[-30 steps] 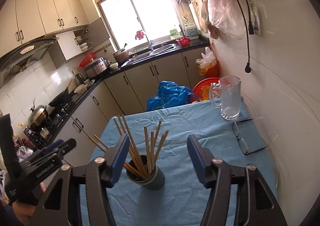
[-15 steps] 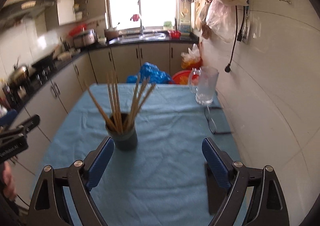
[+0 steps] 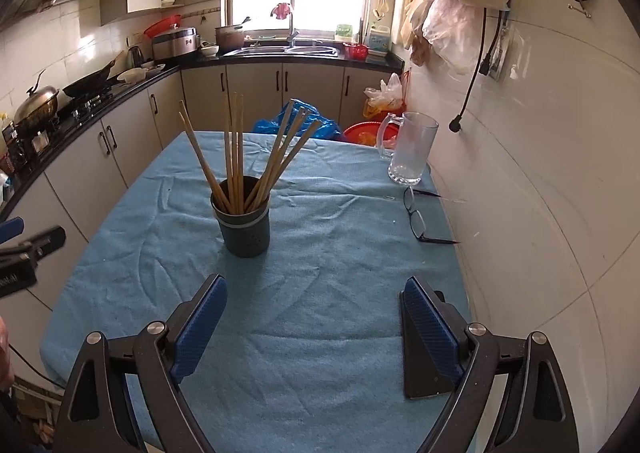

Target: Organize utensils

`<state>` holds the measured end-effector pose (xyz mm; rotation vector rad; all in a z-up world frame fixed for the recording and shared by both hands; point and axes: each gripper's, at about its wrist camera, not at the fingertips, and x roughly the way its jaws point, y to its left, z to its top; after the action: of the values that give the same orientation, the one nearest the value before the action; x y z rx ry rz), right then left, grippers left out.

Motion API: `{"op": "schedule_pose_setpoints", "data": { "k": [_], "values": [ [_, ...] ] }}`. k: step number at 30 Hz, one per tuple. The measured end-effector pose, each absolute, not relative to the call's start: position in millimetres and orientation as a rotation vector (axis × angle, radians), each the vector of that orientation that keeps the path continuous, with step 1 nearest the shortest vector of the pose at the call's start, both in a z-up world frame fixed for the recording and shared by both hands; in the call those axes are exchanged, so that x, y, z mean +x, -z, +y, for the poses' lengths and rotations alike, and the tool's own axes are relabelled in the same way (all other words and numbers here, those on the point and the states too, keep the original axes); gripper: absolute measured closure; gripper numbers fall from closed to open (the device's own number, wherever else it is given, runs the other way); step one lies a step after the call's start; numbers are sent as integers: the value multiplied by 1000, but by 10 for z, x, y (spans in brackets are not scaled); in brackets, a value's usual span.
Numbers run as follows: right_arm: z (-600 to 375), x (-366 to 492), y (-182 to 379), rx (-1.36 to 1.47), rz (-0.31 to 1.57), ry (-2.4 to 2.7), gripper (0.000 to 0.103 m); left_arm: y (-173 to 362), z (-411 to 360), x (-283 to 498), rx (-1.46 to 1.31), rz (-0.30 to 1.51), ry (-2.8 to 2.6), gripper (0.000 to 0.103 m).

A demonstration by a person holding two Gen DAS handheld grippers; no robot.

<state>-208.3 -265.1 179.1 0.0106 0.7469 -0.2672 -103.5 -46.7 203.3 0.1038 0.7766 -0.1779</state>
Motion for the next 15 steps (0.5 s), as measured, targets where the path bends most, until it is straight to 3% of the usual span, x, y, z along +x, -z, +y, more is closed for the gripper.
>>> {"op": "schedule_pose_setpoints", "data": {
  "k": [15],
  "values": [
    [-2696,-2080,-1755,11,773,259,10,-2063,-739,-1085,195,755,149,2]
  ]
}}
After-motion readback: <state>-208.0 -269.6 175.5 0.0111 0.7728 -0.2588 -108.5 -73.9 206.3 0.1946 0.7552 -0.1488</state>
